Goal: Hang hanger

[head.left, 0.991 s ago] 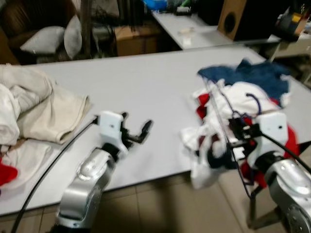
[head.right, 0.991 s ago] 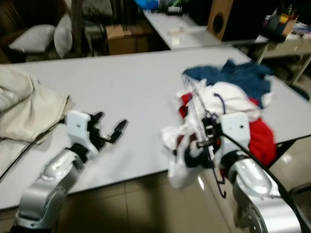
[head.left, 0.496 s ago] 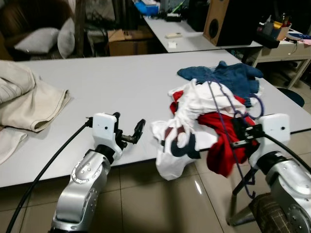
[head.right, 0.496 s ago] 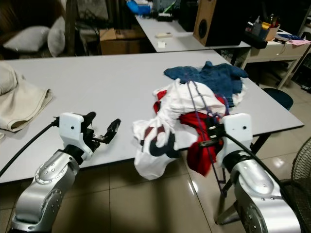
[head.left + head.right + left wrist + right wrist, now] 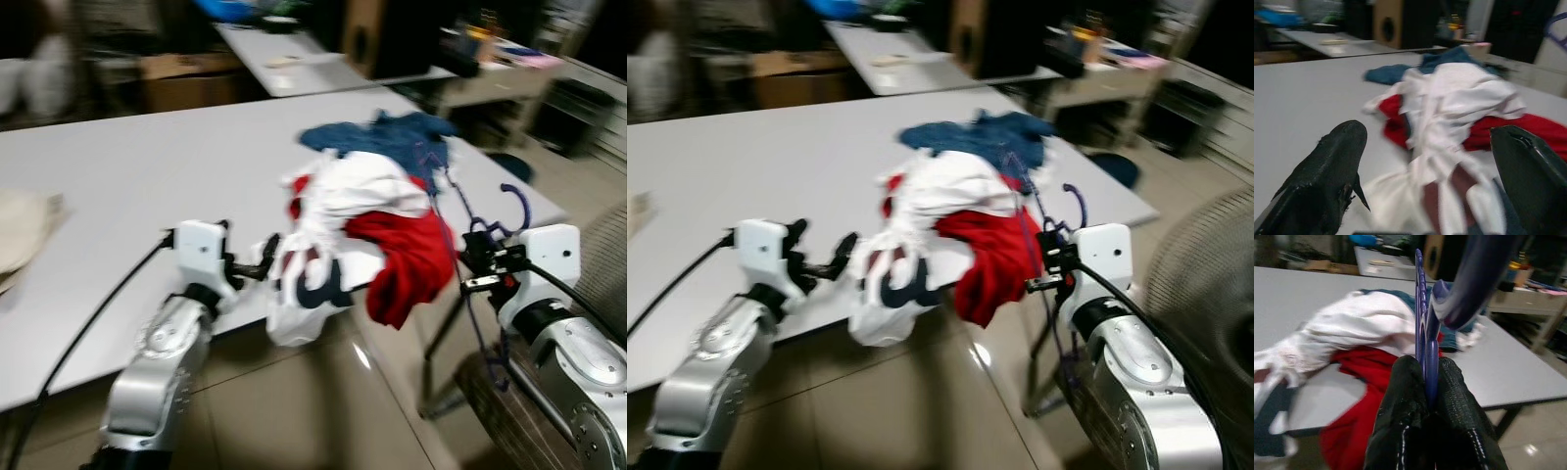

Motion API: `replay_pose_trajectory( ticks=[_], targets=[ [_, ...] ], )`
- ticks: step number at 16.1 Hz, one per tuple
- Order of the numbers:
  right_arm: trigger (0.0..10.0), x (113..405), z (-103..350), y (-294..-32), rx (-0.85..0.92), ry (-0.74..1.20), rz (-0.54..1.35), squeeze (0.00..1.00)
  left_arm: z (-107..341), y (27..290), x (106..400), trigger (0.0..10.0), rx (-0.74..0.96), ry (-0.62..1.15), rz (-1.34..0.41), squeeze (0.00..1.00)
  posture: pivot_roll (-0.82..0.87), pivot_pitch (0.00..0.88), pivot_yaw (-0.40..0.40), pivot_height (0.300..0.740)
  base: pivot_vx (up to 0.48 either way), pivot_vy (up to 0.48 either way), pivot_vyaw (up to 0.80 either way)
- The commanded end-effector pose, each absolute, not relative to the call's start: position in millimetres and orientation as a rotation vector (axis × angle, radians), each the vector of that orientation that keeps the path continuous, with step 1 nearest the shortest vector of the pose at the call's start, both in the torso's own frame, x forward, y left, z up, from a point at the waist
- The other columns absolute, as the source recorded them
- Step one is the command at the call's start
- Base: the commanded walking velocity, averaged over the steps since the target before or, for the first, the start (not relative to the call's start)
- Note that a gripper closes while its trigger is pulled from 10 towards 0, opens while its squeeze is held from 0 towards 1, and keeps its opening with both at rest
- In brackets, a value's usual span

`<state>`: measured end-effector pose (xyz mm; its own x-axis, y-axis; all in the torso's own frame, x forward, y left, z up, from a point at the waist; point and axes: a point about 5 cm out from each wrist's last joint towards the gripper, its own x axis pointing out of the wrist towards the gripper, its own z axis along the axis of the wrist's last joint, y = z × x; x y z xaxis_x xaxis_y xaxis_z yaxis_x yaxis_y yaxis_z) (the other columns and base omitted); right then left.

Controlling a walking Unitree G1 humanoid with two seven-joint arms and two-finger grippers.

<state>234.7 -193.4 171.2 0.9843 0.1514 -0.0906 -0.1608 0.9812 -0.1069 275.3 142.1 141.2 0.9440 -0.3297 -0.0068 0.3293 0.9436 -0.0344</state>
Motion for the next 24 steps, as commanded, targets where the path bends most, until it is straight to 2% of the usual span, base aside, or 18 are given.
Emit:
replay_pose_trajectory(
  ticks=[1, 5, 8, 10, 11, 12, 17, 18, 22, 23, 24],
  targets=[
    [10.0, 236, 173, -193, -0.113, 0.068, 0.167, 0.0, 141, 146, 276, 10.0, -0.024, 0.009, -0.332, 0.46, -0.06, 0.0, -0.035, 0.74, 0.322, 0.0, 0.0],
    [10.0, 233, 174, -196, -0.128, 0.061, 0.172, 0.0, 139, 145, 278, 10.0, -0.018, 0.013, -0.343, 0.45, -0.07, 0.0, -0.018, 0.74, 0.324, 0.0, -0.76],
    [10.0, 230, 177, -197, -0.135, 0.036, 0.199, 0.0, 136, 143, 279, 10.0, -0.007, 0.028, -0.375, 0.45, -0.07, 0.0, -0.015, 0.74, 0.314, 0.0, 0.0],
    [10.0, 229, 179, -198, -0.157, 0.033, 0.235, 0.0, 128, 141, 283, 10.0, 0.04, 0.061, -0.409, 0.21, -0.07, 0.0, -0.006, 0.74, 0.0, 0.0, 0.0],
    [10.0, 229, 179, -199, -0.166, 0.038, 0.254, 0.0, 127, 139, 283, 10.0, -0.007, 0.069, -0.452, 0.23, -0.07, 0.0, -0.003, 0.74, 0.0, 0.0, 0.0],
    [10.0, 229, 179, -200, -0.178, 0.046, 0.272, 0.0, 127, 138, 284, 10.0, -0.027, 0.079, -0.492, 1.0, -0.07, 0.0, -0.001, 0.74, 0.0, 0.0, 0.0],
    [10.0, 224, 177, -210, -0.209, 0.119, 0.338, 0.0, 104, 140, 294, 10.0, 0.101, 0.228, -0.524, 1.0, -0.08, 0.0, 0.01, 0.74, 0.0, 0.0, 0.0],
    [10.0, 223, 177, -213, -0.213, 0.132, 0.349, 0.0, 98, 136, 299, 10.0, 0.096, 0.261, -0.541, 0.0, -0.08, 0.0, 0.012, 0.74, 0.0, 0.0, 0.0],
    [10.0, 218, 177, -214, -0.219, 0.152, 0.371, 0.0, 86, 126, 311, 10.0, 0.002, 0.306, -0.543, 0.0, -0.09, 0.005, 0.017, 0.74, 0.0, 0.0, 0.0],
    [10.0, 217, 177, -213, -0.222, 0.154, 0.377, 0.0, 82, 128, 314, 0.0, 0.045, 0.321, -0.523, 0.0, -0.1, 0.008, 0.022, 0.74, 0.0, 0.0, 0.0],
    [10.0, 217, 177, -213, -0.224, 0.154, 0.381, 0.0, 80, 129, 315, 0.0, 0.08, 0.323, -0.511, 0.0, -0.1, 0.008, 0.022, 0.74, 0.0, 0.0, 0.0]
  ],
)
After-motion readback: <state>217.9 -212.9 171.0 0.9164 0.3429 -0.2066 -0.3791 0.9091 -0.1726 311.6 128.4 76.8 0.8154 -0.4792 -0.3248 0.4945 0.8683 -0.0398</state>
